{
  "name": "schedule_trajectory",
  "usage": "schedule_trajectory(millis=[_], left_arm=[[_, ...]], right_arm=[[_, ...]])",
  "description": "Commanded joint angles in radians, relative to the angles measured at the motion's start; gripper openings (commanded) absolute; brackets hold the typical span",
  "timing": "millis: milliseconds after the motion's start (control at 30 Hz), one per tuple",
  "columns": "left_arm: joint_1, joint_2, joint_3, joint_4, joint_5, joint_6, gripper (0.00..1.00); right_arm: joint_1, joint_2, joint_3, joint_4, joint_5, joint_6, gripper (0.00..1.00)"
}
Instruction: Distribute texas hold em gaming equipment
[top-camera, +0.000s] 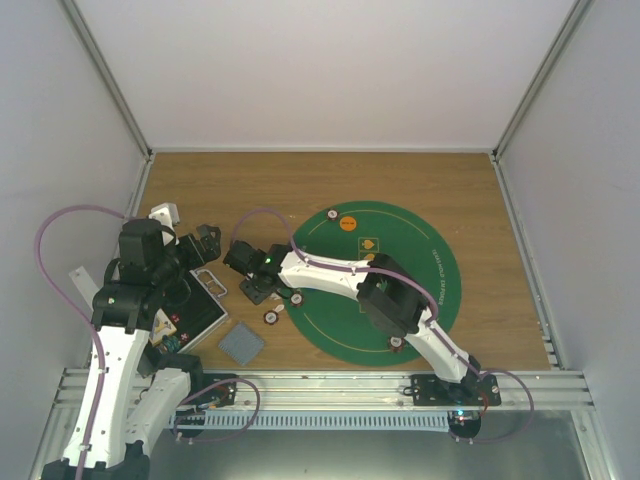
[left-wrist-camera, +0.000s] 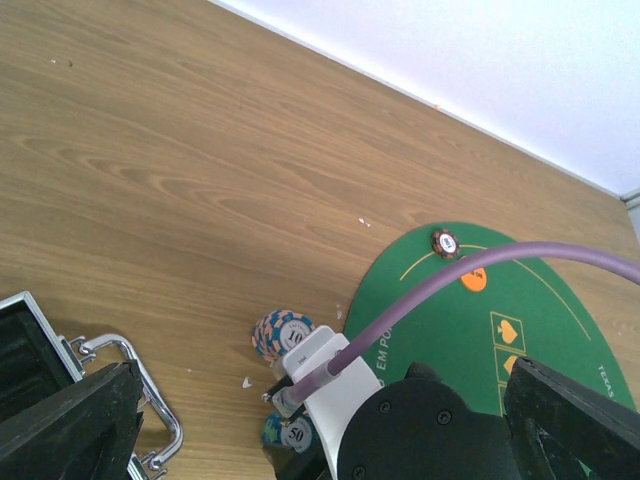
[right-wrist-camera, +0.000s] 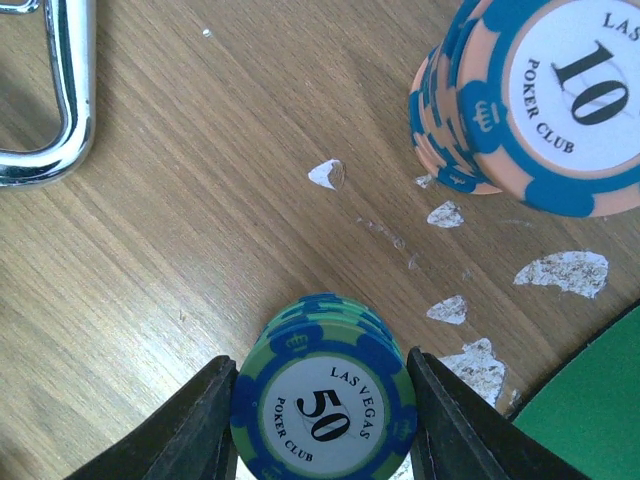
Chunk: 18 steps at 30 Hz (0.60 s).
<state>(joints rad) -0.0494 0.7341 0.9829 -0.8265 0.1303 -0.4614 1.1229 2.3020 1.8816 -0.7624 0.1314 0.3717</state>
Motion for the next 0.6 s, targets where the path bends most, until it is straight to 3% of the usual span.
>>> schedule_trajectory(millis=[0, 367, 567], left_arm=[[0.008, -0.015, 0.015, 0.040, -0.002, -0.006, 0.99], [0.008, -0.028, 0.018, 0.042, -0.004, -0.016, 0.99], [0.008, -0.039, 0.037, 0.011, -0.048, -0.003, 0.99]], right_arm=[[0.017, -0.021, 0.036, 0.007, 0.004, 0.000, 0.36], [0.028, -0.170, -0.059, 0.027, 0.045, 0.029, 0.35], [-0.008, -0.300, -0.214, 0.006, 0.103, 0.142, 0.35]])
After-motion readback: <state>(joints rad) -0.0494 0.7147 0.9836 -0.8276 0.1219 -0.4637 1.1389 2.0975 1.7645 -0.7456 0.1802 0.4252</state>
